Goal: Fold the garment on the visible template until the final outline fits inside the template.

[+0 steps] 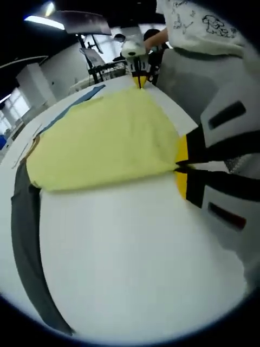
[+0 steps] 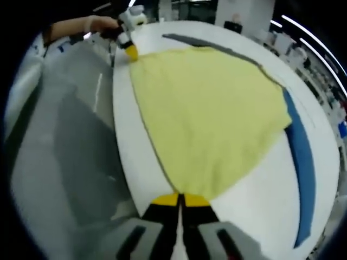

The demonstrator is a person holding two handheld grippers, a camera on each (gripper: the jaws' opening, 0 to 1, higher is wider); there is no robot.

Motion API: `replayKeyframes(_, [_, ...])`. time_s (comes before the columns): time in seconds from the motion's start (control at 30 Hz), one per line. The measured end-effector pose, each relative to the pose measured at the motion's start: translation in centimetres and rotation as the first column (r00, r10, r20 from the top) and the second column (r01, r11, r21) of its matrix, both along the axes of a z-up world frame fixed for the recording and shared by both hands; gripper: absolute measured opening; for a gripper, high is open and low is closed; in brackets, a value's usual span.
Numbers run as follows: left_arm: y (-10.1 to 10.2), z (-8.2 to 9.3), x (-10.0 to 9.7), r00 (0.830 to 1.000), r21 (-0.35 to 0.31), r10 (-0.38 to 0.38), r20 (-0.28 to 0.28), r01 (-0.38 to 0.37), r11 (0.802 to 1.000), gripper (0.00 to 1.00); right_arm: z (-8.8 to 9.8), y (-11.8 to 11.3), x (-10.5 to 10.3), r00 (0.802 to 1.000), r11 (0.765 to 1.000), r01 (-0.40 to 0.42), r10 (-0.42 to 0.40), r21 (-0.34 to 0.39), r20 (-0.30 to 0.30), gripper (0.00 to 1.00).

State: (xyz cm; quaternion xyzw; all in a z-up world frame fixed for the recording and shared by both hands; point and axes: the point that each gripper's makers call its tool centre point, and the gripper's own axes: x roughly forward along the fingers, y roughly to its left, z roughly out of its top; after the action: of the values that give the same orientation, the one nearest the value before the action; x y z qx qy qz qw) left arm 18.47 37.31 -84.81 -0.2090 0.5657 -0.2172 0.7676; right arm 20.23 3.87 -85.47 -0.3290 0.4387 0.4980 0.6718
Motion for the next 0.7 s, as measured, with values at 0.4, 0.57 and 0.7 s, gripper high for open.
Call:
replayKeyframes(0.4, [-0.7,3.4,2.2,0.943,0.034,-0.082,0.321,0.075,0.997,0.48,2.9,1.0,1.0,0.987,0.964,0.161,-0.155,0.21,-0.044,0.44])
replayKeyframes(0.57, [0.1,4.2,3.8,0.893,0.067,-0.085,0.442,0.062,0.996,0.71,3.9,1.7,2.7,0.965,0.914,0.262,-0.254,0.31,-0.064,0.78])
replayKeyframes(0.7, [0.0,4.8,4.5,0.867,0.06,-0.081,0.492,0.059,0.996,0.89,4.3,1.8,3.6,0.955,0.897,0.291,-0.292,0.333,-0.049,0.91])
